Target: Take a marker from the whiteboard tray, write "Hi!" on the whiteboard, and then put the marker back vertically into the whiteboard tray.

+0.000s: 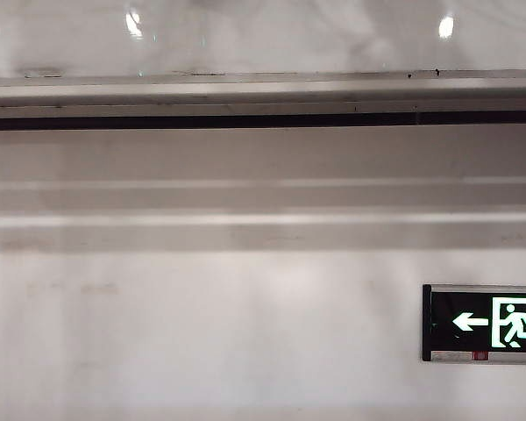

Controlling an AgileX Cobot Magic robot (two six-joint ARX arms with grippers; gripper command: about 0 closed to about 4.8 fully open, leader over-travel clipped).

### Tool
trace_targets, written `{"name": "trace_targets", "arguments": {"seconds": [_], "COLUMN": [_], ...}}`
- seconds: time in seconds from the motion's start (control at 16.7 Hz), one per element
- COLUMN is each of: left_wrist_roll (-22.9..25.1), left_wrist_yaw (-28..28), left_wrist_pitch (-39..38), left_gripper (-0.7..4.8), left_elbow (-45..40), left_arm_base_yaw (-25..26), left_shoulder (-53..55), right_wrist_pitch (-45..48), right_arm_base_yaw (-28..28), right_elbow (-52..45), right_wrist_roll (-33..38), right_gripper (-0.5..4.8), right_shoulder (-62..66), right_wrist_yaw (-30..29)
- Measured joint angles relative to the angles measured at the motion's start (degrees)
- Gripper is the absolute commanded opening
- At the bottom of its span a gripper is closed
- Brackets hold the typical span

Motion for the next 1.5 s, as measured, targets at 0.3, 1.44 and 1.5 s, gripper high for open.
{"name": "trace_targets", "arguments": {"seconds": [0.3,1.44,1.5], "left_wrist_roll": [0.0,-1.1,-1.1], "left_wrist_yaw": [0.0,1.0,1.0], "left_wrist_pitch": [0.0,0.0,0.0], "left_gripper": [-0.06,-0.06,-0.07], "left_elbow": [0.0,0.0,0.0], "left_arm_base_yaw": [0.0,0.0,0.0], "left_shoulder": [0.0,0.0,0.0], "right_wrist_pitch": [-3.7,4.0,4.2], "right_arm_base_yaw": [0.0,-0.4,-0.4], "right_elbow": [0.0,0.0,0.0], "right_wrist_roll": [0.0,-3.1,-3.2], "right_gripper": [-0.01,-0.01,-0.01], "right_shoulder": [0.0,0.1,0.0], "right_wrist_yaw": [0.7,-1.8,-1.7]}}
